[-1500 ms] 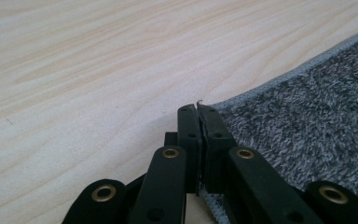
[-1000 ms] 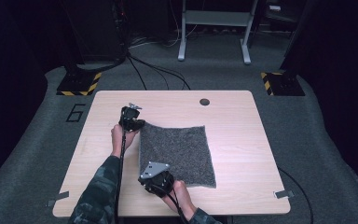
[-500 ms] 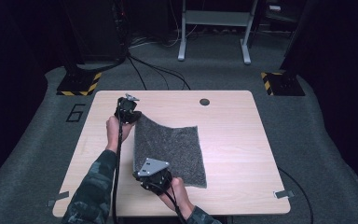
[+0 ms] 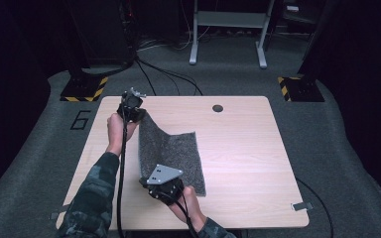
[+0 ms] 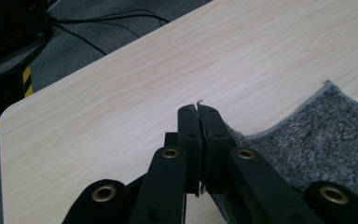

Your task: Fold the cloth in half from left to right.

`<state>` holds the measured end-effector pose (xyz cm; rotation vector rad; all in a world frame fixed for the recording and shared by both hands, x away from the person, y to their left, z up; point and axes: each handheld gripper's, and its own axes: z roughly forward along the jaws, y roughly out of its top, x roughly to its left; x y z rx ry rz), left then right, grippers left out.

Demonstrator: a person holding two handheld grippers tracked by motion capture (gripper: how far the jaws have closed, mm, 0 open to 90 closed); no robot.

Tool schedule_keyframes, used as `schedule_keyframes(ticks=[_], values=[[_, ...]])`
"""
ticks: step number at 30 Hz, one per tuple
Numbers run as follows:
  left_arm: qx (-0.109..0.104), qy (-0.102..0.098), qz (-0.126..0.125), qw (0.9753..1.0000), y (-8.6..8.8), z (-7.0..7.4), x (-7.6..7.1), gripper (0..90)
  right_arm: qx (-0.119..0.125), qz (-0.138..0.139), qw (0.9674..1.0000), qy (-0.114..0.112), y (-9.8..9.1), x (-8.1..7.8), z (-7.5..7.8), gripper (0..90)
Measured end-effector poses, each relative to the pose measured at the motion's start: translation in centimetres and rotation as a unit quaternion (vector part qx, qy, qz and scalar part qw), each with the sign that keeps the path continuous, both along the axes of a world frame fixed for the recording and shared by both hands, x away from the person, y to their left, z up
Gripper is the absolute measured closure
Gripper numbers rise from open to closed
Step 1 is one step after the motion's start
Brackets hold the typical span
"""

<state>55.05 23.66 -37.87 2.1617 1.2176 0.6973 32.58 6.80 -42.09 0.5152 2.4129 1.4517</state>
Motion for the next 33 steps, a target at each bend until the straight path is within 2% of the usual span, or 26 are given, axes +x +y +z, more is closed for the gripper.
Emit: schedule_keyframes(ticks=[7, 15, 22, 28, 32, 33], values=[[0.003, 0.009, -0.024, 0.9997, -2.8, -0.8, 0.6, 88.1, -0.008, -0.016, 0.9997, 0.018, -1.8, -0.2, -1.5, 87.6], [0.010, 0.028, -0.039, 0.9988, -5.9, -2.6, 1.7, 88.0, 0.000, -0.046, 0.9984, 0.033, -5.2, 0.1, -2.9, 87.5], [0.019, 0.041, -0.049, 0.9978, -8.3, -4.1, 2.5, 87.9, -0.007, -0.075, 0.9950, 0.065, -7.7, 0.6, -4.8, 87.5], [0.030, 0.050, -0.050, 0.9970, -9.7, -5.1, 3.1, 87.8, -0.010, -0.090, 0.9933, 0.073, -9.2, 0.9, -5.8, 87.3], [0.031, 0.055, -0.053, 0.9966, -10.5, -5.8, 3.4, 87.7, -0.014, -0.106, 0.9901, 0.091, -10.3, 1.4, -6.8, 87.3], [0.030, 0.056, -0.055, 0.9965, -10.7, -5.9, 3.4, 87.7, -0.013, -0.108, 0.9900, 0.089, -10.5, 1.4, -7.0, 87.2]])
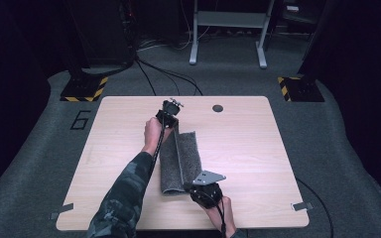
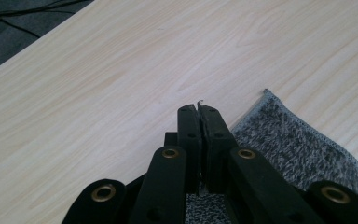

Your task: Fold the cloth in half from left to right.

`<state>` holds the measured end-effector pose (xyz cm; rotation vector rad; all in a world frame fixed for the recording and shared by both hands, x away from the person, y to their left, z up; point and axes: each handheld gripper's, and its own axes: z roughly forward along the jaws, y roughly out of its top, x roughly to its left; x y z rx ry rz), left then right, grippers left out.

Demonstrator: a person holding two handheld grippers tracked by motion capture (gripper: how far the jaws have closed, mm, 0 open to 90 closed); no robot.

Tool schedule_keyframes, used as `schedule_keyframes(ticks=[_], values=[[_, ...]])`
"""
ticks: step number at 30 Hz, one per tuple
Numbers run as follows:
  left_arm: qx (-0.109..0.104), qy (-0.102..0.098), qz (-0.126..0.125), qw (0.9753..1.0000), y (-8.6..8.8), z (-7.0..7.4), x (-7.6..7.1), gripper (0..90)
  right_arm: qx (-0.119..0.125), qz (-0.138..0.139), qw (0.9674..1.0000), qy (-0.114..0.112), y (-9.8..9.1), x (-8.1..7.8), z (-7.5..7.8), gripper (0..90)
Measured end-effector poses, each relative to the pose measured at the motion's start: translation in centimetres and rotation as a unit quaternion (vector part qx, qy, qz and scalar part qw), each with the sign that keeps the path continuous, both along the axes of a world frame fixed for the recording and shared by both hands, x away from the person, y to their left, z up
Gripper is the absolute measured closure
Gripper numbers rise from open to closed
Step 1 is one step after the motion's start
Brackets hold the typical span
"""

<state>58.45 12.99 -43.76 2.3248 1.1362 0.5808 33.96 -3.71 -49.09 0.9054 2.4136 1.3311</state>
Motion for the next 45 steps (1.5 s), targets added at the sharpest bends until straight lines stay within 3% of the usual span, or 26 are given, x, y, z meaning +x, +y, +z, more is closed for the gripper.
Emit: schedule_keyframes(ticks=[9, 19, 20, 22, 23, 26, 32, 39, 45], values=[[0.002, 0.004, -0.007, 1.0000, -1.6, -0.8, 0.3, 87.5, -0.003, -0.012, 0.9999, 0.012, -1.2, -0.2, -0.8, 87.0], [-0.011, 0.005, -0.012, 0.9999, -3.3, -1.3, 0.5, 86.3, -0.010, -0.027, 0.9993, 0.024, -2.3, -0.3, -1.5, 86.4], [-0.012, 0.006, -0.007, 0.9999, -3.4, -1.4, 0.6, 81.3, -0.008, -0.031, 0.9992, 0.022, -2.5, -0.3, -1.5, 85.6], [-0.024, 0.008, 0.006, 0.9997, -3.4, -1.4, 0.6, 53.9, -0.009, -0.044, 0.9987, 0.025, -3.0, -0.2, -1.5, 81.6], [-0.024, 0.008, 0.006, 0.9997, -3.4, -1.4, 0.6, 45.0, -0.009, -0.044, 0.9987, 0.025, -3.0, -0.2, -1.5, 81.6], [-0.051, 0.000, 0.010, 0.9987, -2.7, -0.7, 0.2, 30.8, -0.013, -0.060, 0.9977, 0.029, -3.9, -0.3, -1.9, 74.3], [-0.050, -0.006, -0.006, 0.9987, -1.4, 0.1, -1.1, 22.9, -0.029, -0.092, 0.9948, 0.035, -5.4, -0.8, -2.2, 60.4], [-0.050, -0.006, -0.017, 0.9986, 1.0, -0.3, -3.6, 19.8, 0.005, -0.118, 0.9921, 0.041, -6.9, -0.1, -1.7, 38.5], [-0.055, -0.003, -0.024, 0.9982, 2.8, -1.2, -6.0, 18.4, 0.004, -0.105, 0.9943, 0.022, -5.7, 1.2, -0.5, 30.2]])
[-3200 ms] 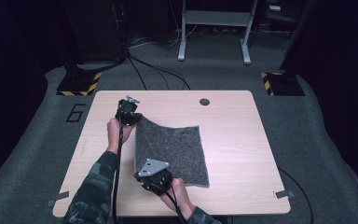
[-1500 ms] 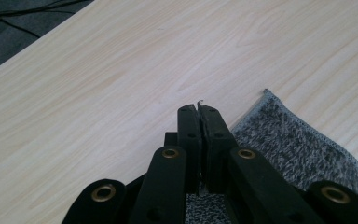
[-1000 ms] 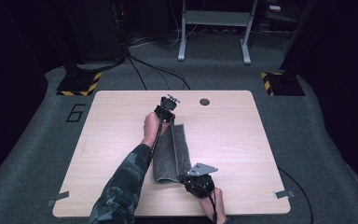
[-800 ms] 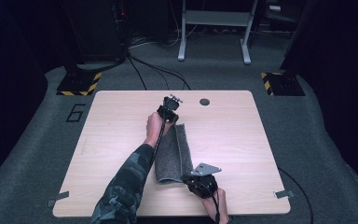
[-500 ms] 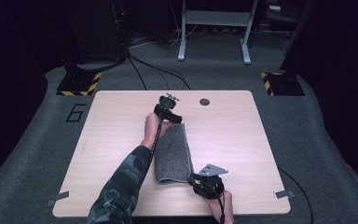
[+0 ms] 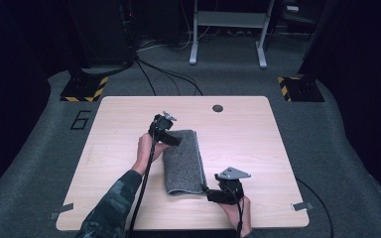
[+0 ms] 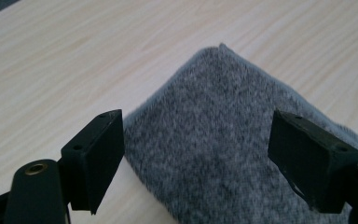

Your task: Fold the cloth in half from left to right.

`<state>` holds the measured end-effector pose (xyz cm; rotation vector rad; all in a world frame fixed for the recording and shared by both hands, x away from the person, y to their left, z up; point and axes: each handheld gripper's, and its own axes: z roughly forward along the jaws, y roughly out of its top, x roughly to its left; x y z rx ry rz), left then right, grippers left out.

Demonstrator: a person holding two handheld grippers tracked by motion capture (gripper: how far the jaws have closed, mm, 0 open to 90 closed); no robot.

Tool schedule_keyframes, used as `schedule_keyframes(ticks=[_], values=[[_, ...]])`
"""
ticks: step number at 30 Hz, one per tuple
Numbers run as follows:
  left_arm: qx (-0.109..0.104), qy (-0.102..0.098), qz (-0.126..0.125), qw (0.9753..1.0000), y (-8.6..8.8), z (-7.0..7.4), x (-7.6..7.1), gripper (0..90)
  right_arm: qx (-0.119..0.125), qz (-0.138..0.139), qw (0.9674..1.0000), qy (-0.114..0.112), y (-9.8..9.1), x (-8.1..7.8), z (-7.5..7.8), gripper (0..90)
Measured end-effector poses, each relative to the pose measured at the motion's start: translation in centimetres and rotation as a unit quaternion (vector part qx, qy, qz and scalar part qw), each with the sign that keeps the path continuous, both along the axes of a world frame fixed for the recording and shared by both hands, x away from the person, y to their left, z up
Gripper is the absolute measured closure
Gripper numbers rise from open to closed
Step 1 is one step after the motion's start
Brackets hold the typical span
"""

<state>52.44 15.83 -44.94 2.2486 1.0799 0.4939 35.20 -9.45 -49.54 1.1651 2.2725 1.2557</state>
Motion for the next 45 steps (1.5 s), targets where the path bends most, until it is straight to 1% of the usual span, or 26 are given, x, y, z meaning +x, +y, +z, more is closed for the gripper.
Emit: schedule_keyframes(ticks=[1, 2, 3, 4, 5, 6, 7, 8, 9, 10, 13, 14, 15, 20, 21, 26, 27, 29, 30, 34, 35, 37, 40, 42, 43, 45], values=[[0.000, 0.000, -0.002, 1.0000, 0.5, -0.3, -1.0, 18.3, -0.007, 0.006, 1.0000, 0.002, 0.3, 0.3, 0.1, 30.1], [0.000, 0.000, -0.002, 1.0000, 0.5, -0.3, -1.0, 18.1, -0.007, 0.006, 1.0000, 0.002, 0.3, 0.3, 0.1, 30.1], [0.000, -0.001, -0.006, 1.0000, 1.0, -0.5, -2.1, 18.0, -0.025, 0.009, 0.9996, 0.005, 1.0, 0.9, 0.1, 30.2], [0.000, -0.001, -0.006, 1.0000, 1.0, -0.5, -2.1, 17.8, -0.025, 0.009, 0.9996, 0.005, 1.0, 0.9, 0.1, 30.2], [0.002, 0.000, -0.011, 0.9999, 1.4, -0.9, -3.4, 17.8, -0.053, 0.008, 0.9985, 0.012, 1.5, 1.4, -0.1, 30.2], [0.004, 0.000, -0.013, 0.9999, 1.6, -1.1, -4.1, 17.8, -0.062, 0.009, 0.9979, 0.014, 1.7, 1.6, -0.3, 30.5], [0.004, 0.000, -0.013, 0.9999, 1.6, -1.1, -4.1, 17.8, -0.068, 0.009, 0.9975, 0.017, 1.7, 1.8, -0.6, 31.0], [0.003, 0.003, -0.018, 0.9998, 1.9, -1.4, -4.8, 17.8, -0.068, 0.009, 0.9975, 0.017, 1.7, 1.8, -0.6, 31.0], [0.008, 0.003, -0.019, 0.9998, 2.0, -1.7, -5.6, 17.5, -0.082, 0.007, 0.9964, 0.020, 1.8, 2.0, -1.0, 31.2], [0.009, 0.009, -0.028, 0.9995, 2.2, -2.3, -7.0, 17.4, -0.083, 0.001, 0.9962, 0.026, 1.8, 2.0, -1.2, 31.2], [0.017, 0.010, -0.038, 0.9991, 2.4, -3.2, -9.0, 17.1, -0.087, -0.002, 0.9957, 0.032, 1.6, 2.0, -1.7, 31.3], [0.017, 0.010, -0.038, 0.9991, 2.4, -3.2, -9.0, 16.7, -0.087, -0.002, 0.9957, 0.032, 1.6, 2.0, -1.7, 31.3], [0.020, 0.012, -0.046, 0.9987, 2.5, -3.6, -10.0, 16.7, -0.087, -0.009, 0.9956, 0.032, 1.7, 2.0, -1.9, 31.2], [0.020, 0.011, -0.050, 0.9985, 2.8, -4.2, -11.5, 16.2, -0.095, -0.015, 0.9946, 0.038, 1.6, 1.9, -2.4, 30.9], [0.030, 0.013, -0.050, 0.9982, 2.7, -4.8, -11.9, 16.2, -0.092, -0.016, 0.9948, 0.040, 1.6, 1.8, -2.5, 30.9], [0.044, 0.015, -0.051, 0.9976, 2.8, -5.8, -11.9, 15.6, -0.093, -0.022, 0.9946, 0.041, 1.6, 1.5, -2.5, 30.9], [0.037, 0.016, -0.050, 0.9979, 2.8, -5.9, -11.9, 15.5, -0.093, -0.025, 0.9945, 0.042, 1.5, 1.3, -2.5, 30.9], [0.041, 0.015, -0.050, 0.9978, 2.8, -5.8, -12.0, 15.1, -0.092, -0.027, 0.9947, 0.036, 1.4, 1.1, -2.6, 30.8], [0.041, 0.015, -0.050, 0.9978, 2.8, -5.8, -12.0, 14.8, -0.087, -0.031, 0.9948, 0.043, 1.4, 0.8, -2.6, 30.7], [0.030, 0.010, -0.054, 0.9980, 3.0, -5.3, -12.6, 14.5, -0.093, -0.028, 0.9943, 0.043, 1.2, 0.5, -2.5, 29.0], [0.023, 0.008, -0.061, 0.9978, 3.1, -4.9, -13.2, 14.4, -0.091, -0.029, 0.9947, 0.039, 1.1, 0.5, -2.3, 28.2], [0.015, 0.004, -0.068, 0.9975, 2.9, -4.7, -13.9, 14.4, -0.090, -0.028, 0.9951, 0.032, 0.9, 0.8, -2.0, 27.7], [0.022, 0.008, -0.077, 0.9967, 2.7, -4.8, -14.5, 14.2, -0.094, -0.020, 0.9950, 0.023, 0.9, 1.3, -1.6, 26.8], [0.035, 0.012, -0.085, 0.9957, 2.3, -5.1, -15.0, 13.7, -0.093, -0.009, 0.9955, 0.016, 1.3, 2.2, -1.3, 25.9], [0.038, 0.015, -0.089, 0.9952, 2.3, -5.3, -15.1, 13.6, -0.089, -0.012, 0.9958, 0.020, 1.6, 2.5, -1.2, 25.1], [0.044, 0.016, -0.089, 0.9949, 2.3, -5.6, -15.2, 13.7, -0.096, -0.006, 0.9951, 0.021, 1.9, 3.1, -1.3, 24.9]])
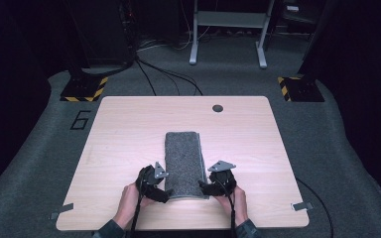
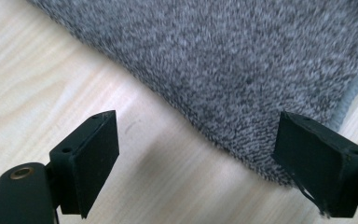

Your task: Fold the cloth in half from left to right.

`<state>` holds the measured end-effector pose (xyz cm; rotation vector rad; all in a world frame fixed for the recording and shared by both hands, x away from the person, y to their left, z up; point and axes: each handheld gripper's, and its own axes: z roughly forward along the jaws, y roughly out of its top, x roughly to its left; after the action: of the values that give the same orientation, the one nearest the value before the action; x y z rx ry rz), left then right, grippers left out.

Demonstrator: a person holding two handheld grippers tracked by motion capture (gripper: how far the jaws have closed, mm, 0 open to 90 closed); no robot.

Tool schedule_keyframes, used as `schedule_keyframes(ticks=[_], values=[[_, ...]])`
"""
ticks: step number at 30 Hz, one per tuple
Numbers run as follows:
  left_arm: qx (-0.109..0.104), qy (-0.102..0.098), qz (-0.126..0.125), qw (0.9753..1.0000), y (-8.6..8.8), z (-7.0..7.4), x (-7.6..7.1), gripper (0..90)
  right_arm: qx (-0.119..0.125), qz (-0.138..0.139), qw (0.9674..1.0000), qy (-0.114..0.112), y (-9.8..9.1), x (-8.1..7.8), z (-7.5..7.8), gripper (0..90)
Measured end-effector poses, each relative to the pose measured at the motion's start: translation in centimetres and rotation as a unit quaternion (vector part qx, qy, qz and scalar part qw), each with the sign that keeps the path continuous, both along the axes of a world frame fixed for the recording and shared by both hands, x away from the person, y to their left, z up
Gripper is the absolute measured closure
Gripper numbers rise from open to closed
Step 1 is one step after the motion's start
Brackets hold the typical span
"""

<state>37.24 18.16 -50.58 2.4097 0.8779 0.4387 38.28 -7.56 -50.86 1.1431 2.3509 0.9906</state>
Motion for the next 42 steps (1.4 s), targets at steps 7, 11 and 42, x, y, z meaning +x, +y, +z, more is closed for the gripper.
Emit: schedule_keyframes(ticks=[7, 11, 42], values=[[-0.015, 0.002, 0.007, 0.9999, 0.4, -0.5, -0.4, 14.0, -0.017, -0.001, 0.9998, 0.011, 0.3, 0.4, -1.0, 25.1], [-0.030, 0.012, 0.008, 0.9995, 0.6, -0.7, -0.9, 14.1, -0.010, 0.005, 0.9999, 0.011, -0.2, -0.3, -1.2, 25.1], [-0.003, 0.008, 0.071, 0.9974, -0.3, -0.2, 7.7, 14.9, -0.032, 0.005, 0.9991, 0.027, 1.2, 6.2, -0.5, 24.5]])
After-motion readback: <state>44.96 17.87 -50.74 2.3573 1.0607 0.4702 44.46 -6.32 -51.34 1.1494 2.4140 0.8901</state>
